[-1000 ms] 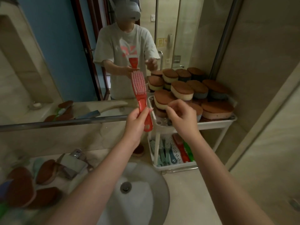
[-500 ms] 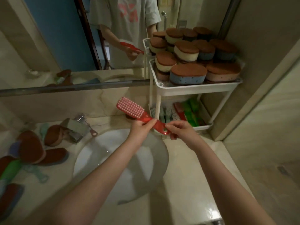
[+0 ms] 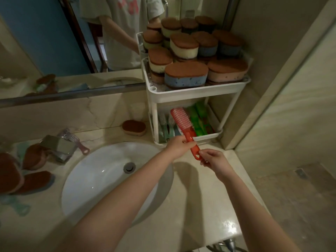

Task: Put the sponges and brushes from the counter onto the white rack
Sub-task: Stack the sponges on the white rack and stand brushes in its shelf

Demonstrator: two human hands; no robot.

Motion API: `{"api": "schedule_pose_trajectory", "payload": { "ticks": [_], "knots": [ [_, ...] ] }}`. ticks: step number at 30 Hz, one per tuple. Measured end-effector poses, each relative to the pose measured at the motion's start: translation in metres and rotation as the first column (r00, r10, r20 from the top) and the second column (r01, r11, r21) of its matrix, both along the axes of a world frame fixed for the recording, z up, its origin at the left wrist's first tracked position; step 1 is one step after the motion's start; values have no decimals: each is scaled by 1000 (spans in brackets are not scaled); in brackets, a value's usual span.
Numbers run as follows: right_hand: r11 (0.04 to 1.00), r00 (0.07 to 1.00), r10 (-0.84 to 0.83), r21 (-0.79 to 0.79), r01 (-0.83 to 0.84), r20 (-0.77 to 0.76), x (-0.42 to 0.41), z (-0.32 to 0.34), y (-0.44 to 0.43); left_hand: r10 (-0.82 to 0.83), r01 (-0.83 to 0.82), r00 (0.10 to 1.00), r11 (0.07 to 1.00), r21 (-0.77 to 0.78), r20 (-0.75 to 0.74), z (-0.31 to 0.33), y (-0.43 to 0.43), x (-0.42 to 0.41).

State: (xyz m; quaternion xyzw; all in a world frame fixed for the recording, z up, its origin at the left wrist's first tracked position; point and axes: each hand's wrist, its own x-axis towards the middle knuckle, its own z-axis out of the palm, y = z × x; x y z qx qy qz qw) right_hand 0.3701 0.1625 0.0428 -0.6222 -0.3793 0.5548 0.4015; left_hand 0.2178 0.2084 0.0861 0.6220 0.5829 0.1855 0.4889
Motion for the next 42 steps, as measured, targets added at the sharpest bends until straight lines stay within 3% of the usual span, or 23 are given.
{"api": "schedule_pose_trajectory", "payload": {
  "ticks": [7,12,20,28,31,34,39,42],
  "knots": [
    [958,944,-283,10,286,170,5,-5,63,-26,26,978,1000,-1,-205,-7,29,-5],
    [914,905,-356,-116,389,232,15,-7,110,-39,33,963,999,-25,-268,-22,37,-11],
    [954,854,-194,-111,280,482,13,-8,127,-19,11,971,999,-36,-237,-30,37,-9],
    [965,669,-26,-156,211,743,15,-9,124,11,-20,978,999,-39,-208,-34,37,-11],
    [974,666,-24,-134,184,745,16,-9,119,24,-29,983,999,-23,-181,-36,35,-13],
    [986,725,-44,-85,141,687,16,-11,113,76,-75,988,997,8,-133,-37,32,-17],
    [992,876,-120,82,92,466,-4,-9,92,212,-213,977,974,76,22,-36,20,-33],
    [995,927,-82,85,55,366,-31,-4,78,230,-233,971,972,38,62,-34,9,-55]
  ]
}}
